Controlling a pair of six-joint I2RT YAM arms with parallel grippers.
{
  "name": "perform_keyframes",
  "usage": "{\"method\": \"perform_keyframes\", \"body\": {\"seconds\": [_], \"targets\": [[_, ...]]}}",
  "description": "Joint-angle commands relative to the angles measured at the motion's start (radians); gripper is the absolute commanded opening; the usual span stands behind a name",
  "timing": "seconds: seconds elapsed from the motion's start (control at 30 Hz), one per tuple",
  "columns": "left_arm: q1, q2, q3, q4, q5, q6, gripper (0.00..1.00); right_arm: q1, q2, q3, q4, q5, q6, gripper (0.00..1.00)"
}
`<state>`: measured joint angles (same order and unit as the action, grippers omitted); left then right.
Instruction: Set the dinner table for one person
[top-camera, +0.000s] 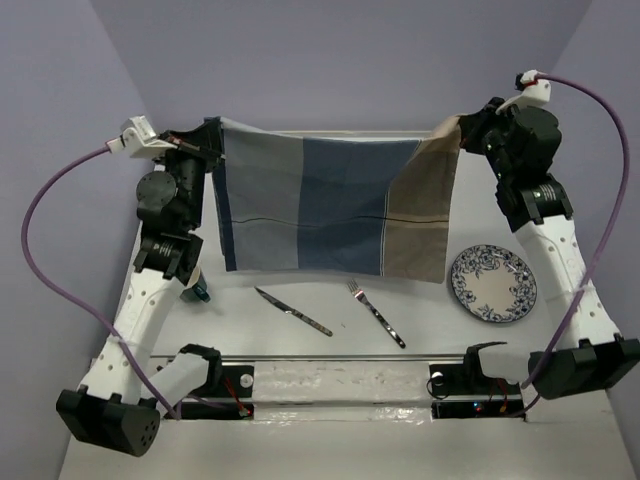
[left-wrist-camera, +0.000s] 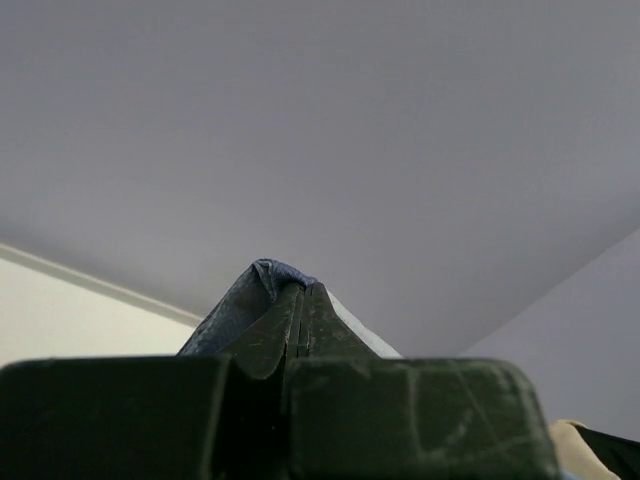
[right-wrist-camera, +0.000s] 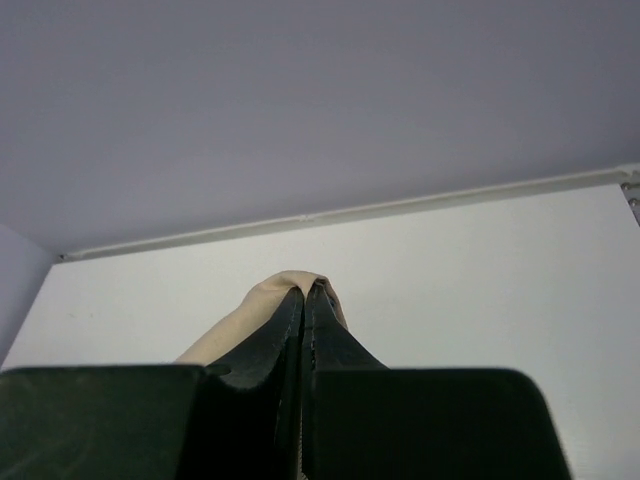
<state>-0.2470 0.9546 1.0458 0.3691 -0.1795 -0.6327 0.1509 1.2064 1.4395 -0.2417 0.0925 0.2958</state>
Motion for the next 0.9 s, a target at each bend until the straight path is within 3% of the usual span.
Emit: {"method": "perform_keyframes", "body": {"seconds": [0.0,0.17,0.3,0.43,0.53,0.73,0.87], "targets": [[0.005,0.105,0.075,0.001,0.028,0.036,0.0,-0.02,0.117,0.091,-0.019,-0.003,-0.03,0.0],[0.017,0.22,0.219,-0.035,0.057,0.06,0.0,-0.043,0.26,0.243,-0.051,-0.051,-0.037,0.0],[0.055,0.312,0.356,-0.093,0.096,0.076,0.0,-0.053,0.334,0.46,-0.114,-0.053,-0.053,0.0],[0.103,0.311,0.384,-0.094,0.135,0.053,0.0,-0.053,0.305,0.475,-0.125,-0.045,-0.066,0.0],[0.121,0.268,0.289,-0.072,0.153,0.03,0.0,-0.053,0.23,0.303,-0.096,-0.062,-0.032,0.0],[0.146,0.158,-0.17,-0.029,0.209,-0.059,0.0,-0.053,0.142,-0.236,0.053,-0.161,0.081,0.0],[0.149,0.124,-0.396,0.019,0.19,-0.09,0.0,-0.053,0.15,-0.456,0.18,-0.244,0.172,0.0]]}}
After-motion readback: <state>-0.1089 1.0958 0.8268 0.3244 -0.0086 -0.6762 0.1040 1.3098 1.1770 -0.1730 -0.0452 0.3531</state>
